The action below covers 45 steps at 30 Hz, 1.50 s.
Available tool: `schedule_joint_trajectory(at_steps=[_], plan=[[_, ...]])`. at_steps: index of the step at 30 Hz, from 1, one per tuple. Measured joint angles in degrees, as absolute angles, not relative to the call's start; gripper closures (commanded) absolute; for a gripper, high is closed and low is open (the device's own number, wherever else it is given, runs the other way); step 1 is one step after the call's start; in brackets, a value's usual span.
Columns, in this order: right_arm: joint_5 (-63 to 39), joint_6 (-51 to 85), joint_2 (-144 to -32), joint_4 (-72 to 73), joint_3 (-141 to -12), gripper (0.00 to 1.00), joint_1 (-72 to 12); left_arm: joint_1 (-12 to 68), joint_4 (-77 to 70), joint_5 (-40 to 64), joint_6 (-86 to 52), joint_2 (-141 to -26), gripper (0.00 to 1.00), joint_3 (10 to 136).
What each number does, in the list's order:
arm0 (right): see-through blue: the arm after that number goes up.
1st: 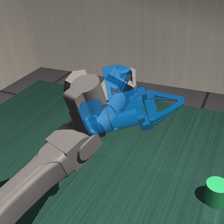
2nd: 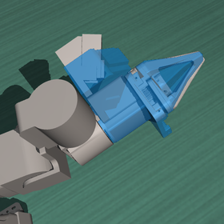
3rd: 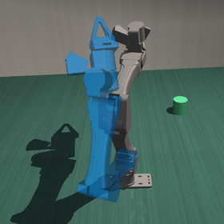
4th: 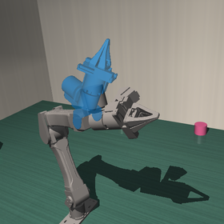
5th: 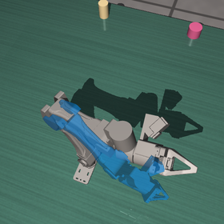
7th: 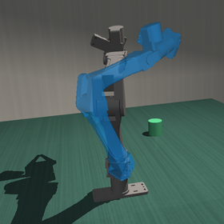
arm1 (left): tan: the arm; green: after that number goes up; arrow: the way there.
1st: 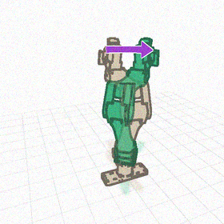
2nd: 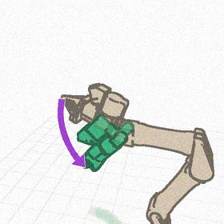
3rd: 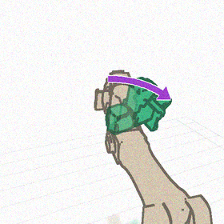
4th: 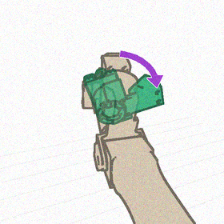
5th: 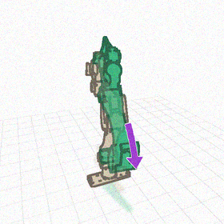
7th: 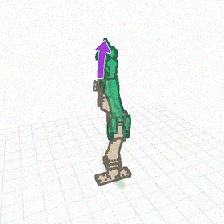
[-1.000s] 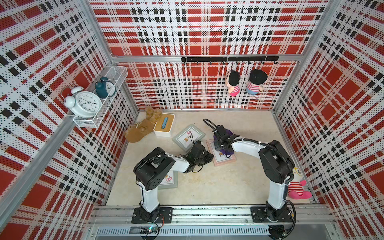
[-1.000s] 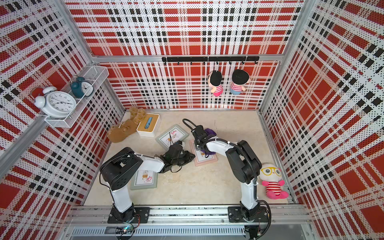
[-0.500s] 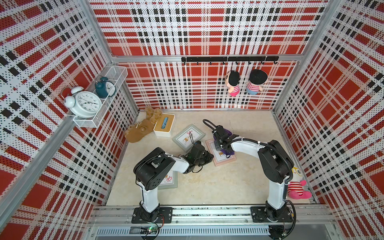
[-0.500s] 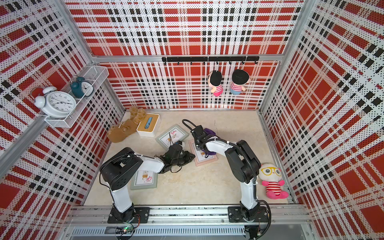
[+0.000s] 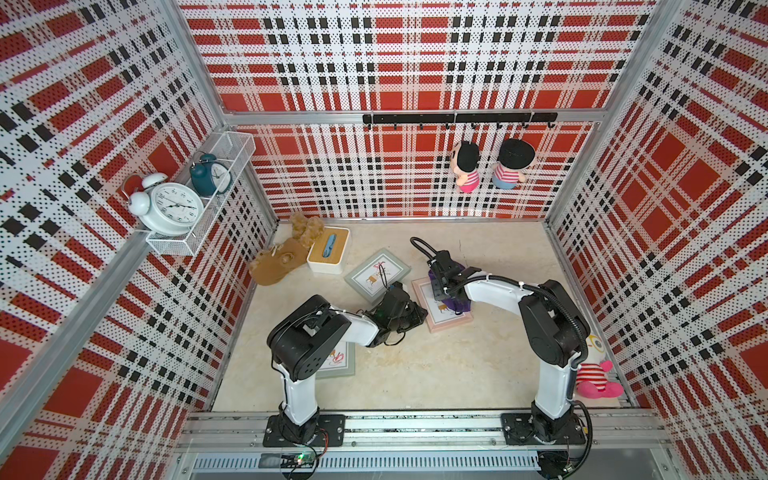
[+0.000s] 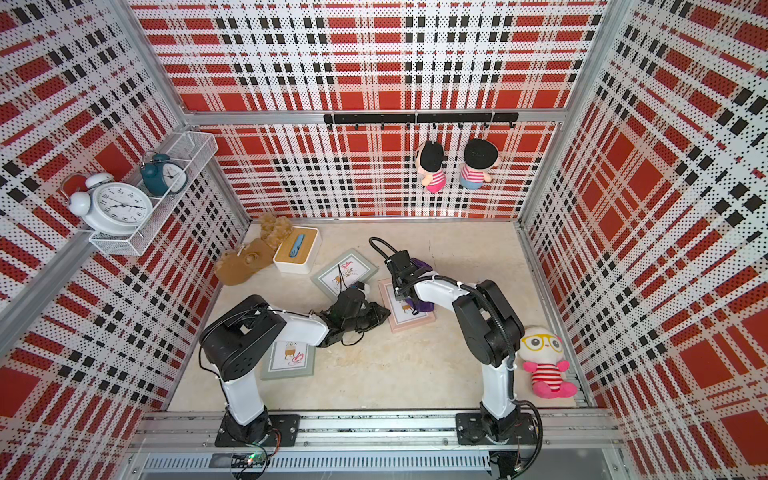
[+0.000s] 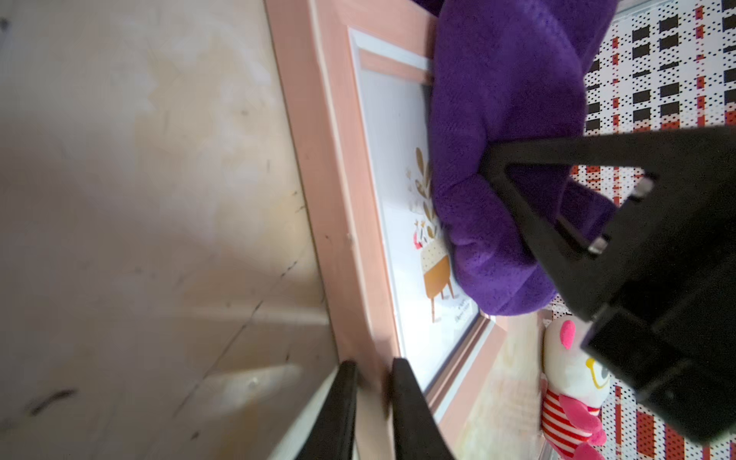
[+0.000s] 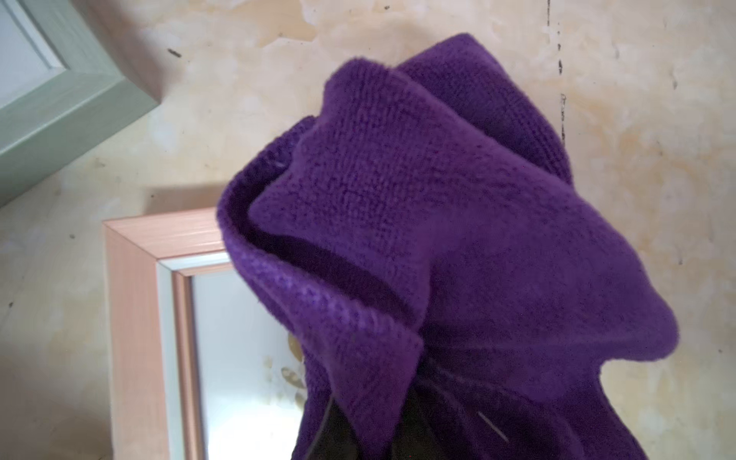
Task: Wipe the picture frame with a cloth
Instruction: Wipe the dirt from the picture frame.
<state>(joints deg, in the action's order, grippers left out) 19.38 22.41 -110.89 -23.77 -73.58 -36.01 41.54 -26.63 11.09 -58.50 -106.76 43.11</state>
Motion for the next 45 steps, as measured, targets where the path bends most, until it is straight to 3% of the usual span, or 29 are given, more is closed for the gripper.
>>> schedule_joint_trajectory(at_steps=[6,14,22,29,39,45], plan=[[18.35,21.71,-111.02,-24.18,-74.22,1.0,-41.39,41.56,-26.63,11.09,-58.5,-106.78,0.8,43.18],[20.69,22.24,-111.63,-25.23,-74.56,0.99,-35.64,41.6,-26.61,11.03,-58.48,-106.78,0.8,43.22],[13.47,22.63,-111.11,-21.52,-73.6,0.99,-38.63,41.93,-25.93,10.09,-58.26,-106.78,0.81,43.66],[15.59,21.58,-109.51,-23.2,-72.27,0.99,-32.27,42.02,-25.93,10.04,-58.28,-106.78,0.81,43.79],[14.11,18.59,-96.92,-28.67,-70.65,0.98,-30.72,42.44,-24.51,10.07,-57.89,-106.83,0.81,44.62],[13.87,19.11,-104.6,-27.79,-69.43,0.99,-30.72,42.41,-24.03,10.09,-57.6,-106.83,0.81,44.84]])
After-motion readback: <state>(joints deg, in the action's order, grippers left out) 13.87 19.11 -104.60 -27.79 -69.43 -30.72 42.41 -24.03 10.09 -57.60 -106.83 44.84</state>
